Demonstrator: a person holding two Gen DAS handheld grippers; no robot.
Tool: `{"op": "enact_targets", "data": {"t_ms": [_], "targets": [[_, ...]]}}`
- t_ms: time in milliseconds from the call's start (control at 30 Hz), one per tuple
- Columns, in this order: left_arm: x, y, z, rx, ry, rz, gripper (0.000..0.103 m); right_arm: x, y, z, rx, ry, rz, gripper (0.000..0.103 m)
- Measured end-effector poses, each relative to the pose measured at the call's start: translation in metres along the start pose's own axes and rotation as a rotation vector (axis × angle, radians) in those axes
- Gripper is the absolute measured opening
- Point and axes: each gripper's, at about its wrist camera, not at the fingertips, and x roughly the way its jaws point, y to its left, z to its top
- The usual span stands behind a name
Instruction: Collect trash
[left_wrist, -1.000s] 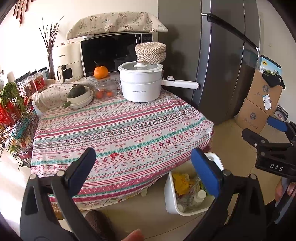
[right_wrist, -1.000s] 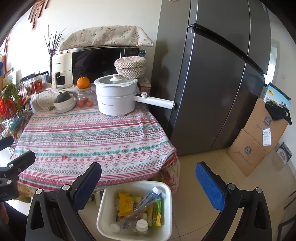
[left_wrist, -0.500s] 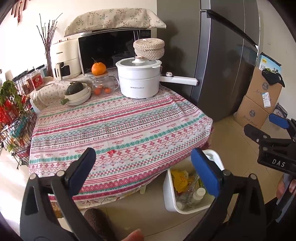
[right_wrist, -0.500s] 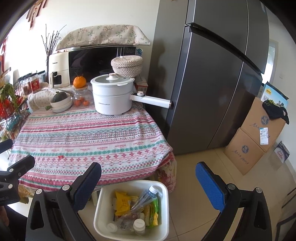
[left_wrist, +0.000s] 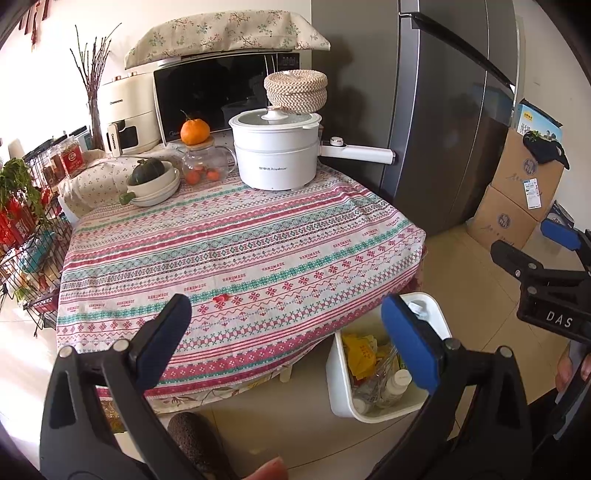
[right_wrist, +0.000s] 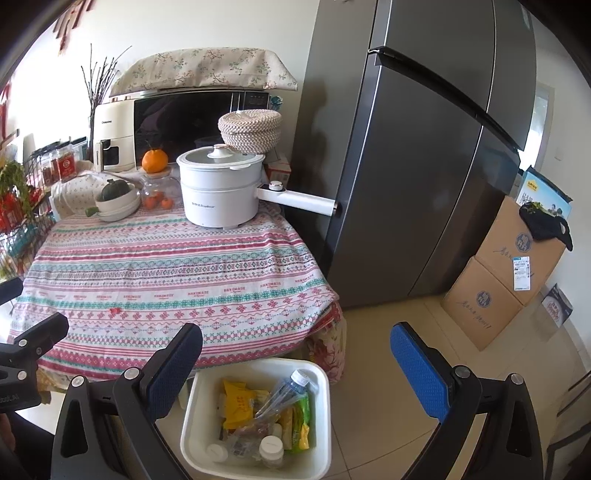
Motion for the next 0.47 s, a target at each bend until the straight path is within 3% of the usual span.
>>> {"op": "enact_targets", "data": {"t_ms": [367, 467], "targets": [[0.0042, 0.0013, -0.0003, 0.004, 0.021, -0.017, 0.102, 0.0022, -0.0006, 0.0002, -0.004, 0.004, -0.006, 0.103], [0.0054, 0.0059, 0.0058, 0.011, 0.038, -0.077, 0.102, 0.0022, -0.0002, 0.0, -0.007, 0.005, -0.004, 0.103]]}}
